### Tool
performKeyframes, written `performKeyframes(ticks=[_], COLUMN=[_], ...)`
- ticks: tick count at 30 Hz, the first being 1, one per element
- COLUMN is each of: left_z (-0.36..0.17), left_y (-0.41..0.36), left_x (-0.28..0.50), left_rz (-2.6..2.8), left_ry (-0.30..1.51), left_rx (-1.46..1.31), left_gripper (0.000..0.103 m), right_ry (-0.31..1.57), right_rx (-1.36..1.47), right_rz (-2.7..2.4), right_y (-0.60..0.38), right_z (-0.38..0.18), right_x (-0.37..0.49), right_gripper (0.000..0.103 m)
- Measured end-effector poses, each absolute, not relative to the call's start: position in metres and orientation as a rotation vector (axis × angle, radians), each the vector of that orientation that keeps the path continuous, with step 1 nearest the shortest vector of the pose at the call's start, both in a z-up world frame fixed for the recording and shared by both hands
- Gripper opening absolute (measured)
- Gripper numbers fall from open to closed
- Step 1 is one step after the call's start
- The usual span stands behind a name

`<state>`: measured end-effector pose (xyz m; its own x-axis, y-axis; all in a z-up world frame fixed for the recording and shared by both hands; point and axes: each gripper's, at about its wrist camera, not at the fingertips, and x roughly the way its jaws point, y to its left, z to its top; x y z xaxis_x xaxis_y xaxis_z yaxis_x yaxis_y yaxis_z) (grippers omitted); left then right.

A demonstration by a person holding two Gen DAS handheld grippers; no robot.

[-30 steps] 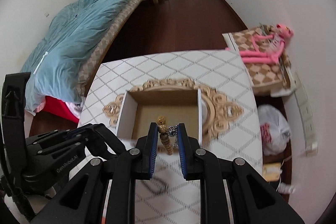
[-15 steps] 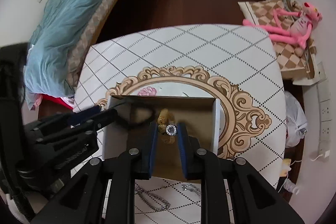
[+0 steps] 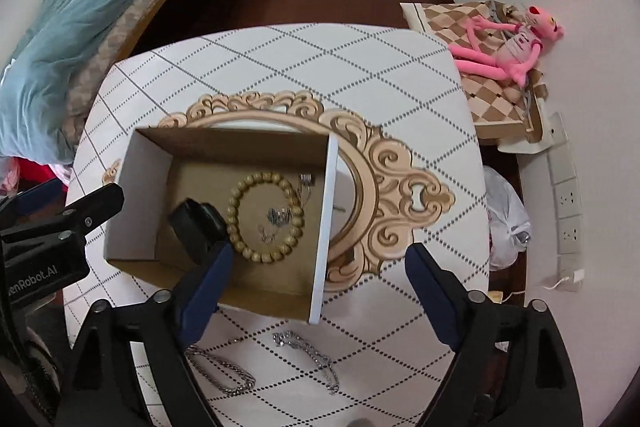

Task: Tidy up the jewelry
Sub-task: 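Carry both items into the white box and open both tools, then move both tools back toward the silver chains on the table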

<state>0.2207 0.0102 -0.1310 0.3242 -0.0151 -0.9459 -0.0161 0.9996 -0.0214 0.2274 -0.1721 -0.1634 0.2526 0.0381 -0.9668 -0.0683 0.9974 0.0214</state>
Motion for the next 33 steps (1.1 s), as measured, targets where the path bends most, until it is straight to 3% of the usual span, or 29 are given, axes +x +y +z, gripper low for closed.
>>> performKeyframes(ticks=[15, 33], left_z=[-0.097, -0.028], left_y=[0.017, 0.018], left_x=[0.181, 0.113], left_rz=[0.081, 0.099], left_ry=[1.111, 0.993], left_rx=[0.016, 0.041], left_gripper=[0.099, 0.099], right_ry=[1.231, 1.04], right_rx=[-0.021, 0.013], right_rz=[0.04, -0.002], right_y=[-0.164, -0.172], right_z=[-0.14, -0.051], right_x=[0.193, 0.13], right_gripper=[0.091, 0.092])
